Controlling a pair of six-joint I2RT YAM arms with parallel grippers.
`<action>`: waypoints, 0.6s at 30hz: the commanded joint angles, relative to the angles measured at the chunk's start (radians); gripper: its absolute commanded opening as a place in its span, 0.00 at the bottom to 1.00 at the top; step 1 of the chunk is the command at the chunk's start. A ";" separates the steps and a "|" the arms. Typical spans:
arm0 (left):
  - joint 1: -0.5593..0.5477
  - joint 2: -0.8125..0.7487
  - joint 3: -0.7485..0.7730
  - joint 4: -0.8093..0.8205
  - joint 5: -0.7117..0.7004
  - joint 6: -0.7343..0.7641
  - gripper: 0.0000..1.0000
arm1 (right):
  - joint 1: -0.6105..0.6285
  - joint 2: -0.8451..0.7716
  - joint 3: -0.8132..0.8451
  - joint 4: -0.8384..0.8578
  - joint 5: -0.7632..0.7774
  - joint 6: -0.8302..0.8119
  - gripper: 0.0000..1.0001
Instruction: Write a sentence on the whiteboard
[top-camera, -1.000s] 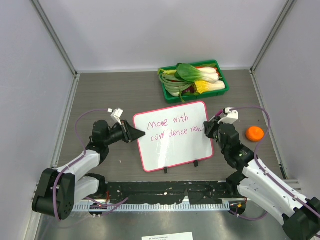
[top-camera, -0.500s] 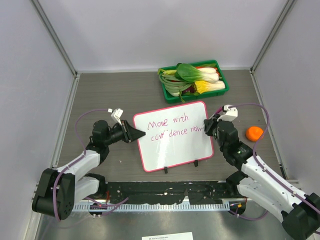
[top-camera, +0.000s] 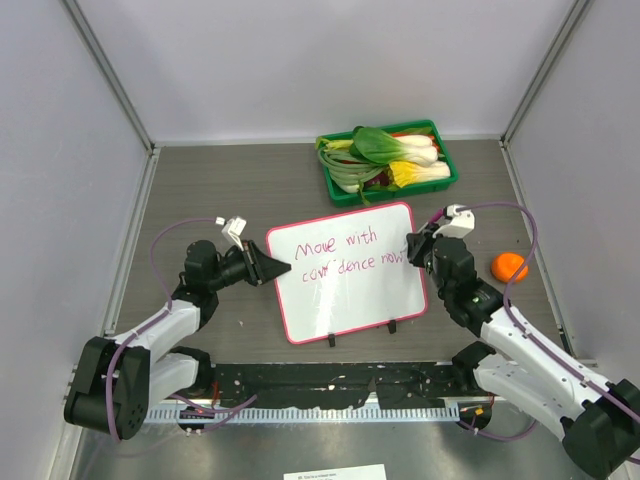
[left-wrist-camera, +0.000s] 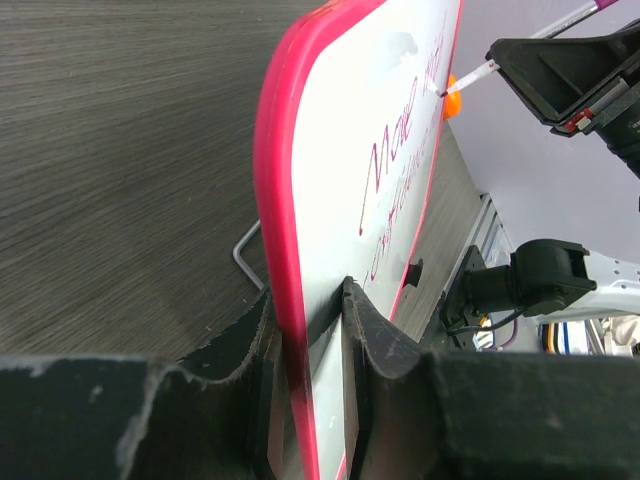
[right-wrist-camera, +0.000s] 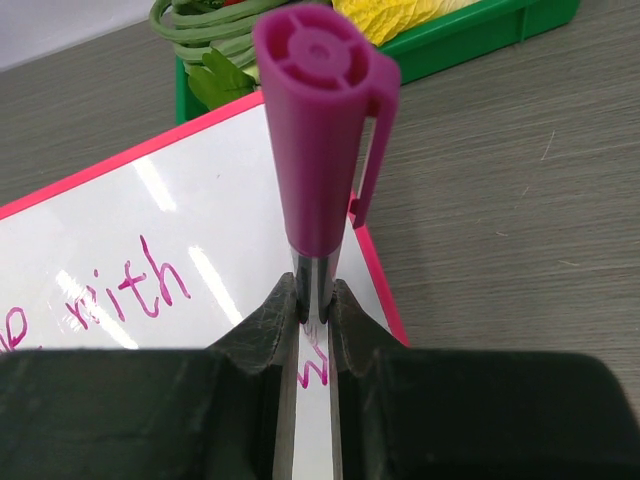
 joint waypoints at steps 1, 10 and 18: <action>-0.003 0.006 -0.017 -0.042 -0.095 0.108 0.00 | -0.004 0.012 0.045 0.060 -0.002 -0.003 0.01; -0.001 0.009 -0.017 -0.042 -0.092 0.110 0.00 | -0.004 -0.014 0.042 0.073 -0.060 0.016 0.01; -0.003 0.006 -0.017 -0.042 -0.093 0.110 0.00 | -0.004 -0.146 0.030 0.099 -0.102 0.028 0.01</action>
